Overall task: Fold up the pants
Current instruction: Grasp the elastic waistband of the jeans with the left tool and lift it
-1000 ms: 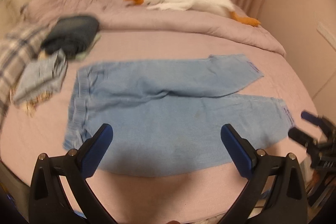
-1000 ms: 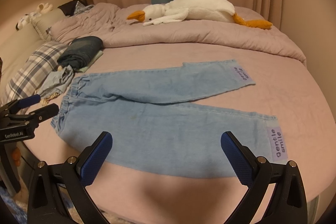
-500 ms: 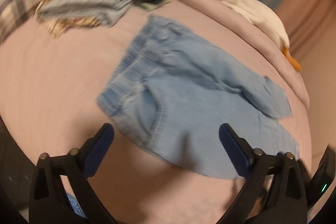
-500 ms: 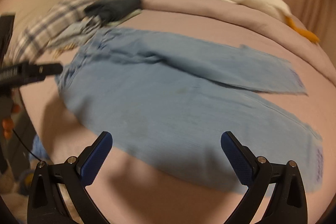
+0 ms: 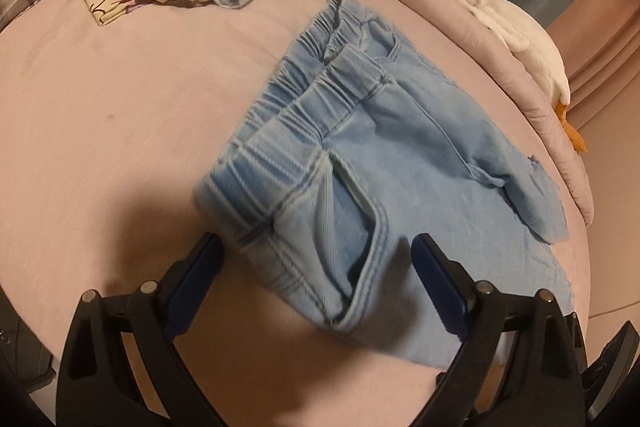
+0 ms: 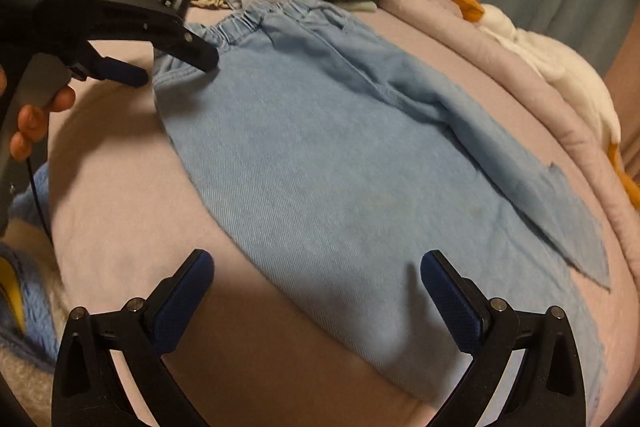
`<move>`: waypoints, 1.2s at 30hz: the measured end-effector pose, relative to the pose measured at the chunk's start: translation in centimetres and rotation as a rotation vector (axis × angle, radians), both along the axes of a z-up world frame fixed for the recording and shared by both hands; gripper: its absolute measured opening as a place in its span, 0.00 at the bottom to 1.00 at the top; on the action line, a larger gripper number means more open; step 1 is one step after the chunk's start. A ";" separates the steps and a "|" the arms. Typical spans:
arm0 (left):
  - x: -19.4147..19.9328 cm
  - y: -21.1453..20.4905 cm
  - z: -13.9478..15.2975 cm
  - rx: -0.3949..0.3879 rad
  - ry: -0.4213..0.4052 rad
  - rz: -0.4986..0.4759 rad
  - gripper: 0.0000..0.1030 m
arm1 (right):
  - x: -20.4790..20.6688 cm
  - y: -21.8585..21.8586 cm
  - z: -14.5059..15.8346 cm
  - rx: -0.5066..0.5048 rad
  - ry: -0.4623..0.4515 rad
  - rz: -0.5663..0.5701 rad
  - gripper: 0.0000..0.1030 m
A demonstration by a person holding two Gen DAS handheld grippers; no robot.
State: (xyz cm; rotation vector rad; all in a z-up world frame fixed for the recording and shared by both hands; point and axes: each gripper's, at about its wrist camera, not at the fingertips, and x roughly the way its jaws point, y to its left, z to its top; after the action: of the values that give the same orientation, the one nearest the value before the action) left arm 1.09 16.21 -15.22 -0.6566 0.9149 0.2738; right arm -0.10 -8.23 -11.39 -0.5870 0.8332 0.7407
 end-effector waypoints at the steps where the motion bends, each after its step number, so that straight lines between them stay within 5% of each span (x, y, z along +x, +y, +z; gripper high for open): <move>1: -0.2 0.2 -0.1 0.001 -0.002 0.000 0.91 | -0.2 0.2 -0.1 0.000 -0.022 0.004 0.99; 9: 1.8 0.9 -0.3 -0.006 0.001 0.004 0.87 | 1.3 4.9 -1.6 -0.014 -0.147 0.023 0.99; 15: 1.7 1.9 -0.4 -0.006 0.016 0.023 0.65 | 1.8 5.8 -1.4 -0.001 -0.151 0.002 0.98; 19: 0.8 2.5 -0.5 -0.004 0.017 0.050 0.43 | 0.9 6.4 -1.0 0.000 -0.158 0.053 0.70; 25: 0.2 2.3 0.0 0.003 0.008 0.048 0.35 | -0.9 7.3 -1.0 -0.019 -0.151 0.143 0.27; 29: -0.5 2.3 0.6 0.005 -0.011 0.046 0.35 | -1.6 7.6 -0.8 -0.032 -0.149 0.173 0.13; 34: -0.6 2.5 -0.4 -0.002 0.034 0.036 0.40 | -2.0 7.4 0.2 -0.013 -0.139 0.173 0.12; 36: -0.9 2.3 0.1 0.033 0.045 0.032 0.50 | -1.8 7.7 -0.4 -0.030 -0.113 0.172 0.12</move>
State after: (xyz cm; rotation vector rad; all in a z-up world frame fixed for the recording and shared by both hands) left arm 0.14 18.54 -15.12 -0.6377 0.9418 0.3330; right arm -1.88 -0.50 -11.76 -0.7271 0.6964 0.8445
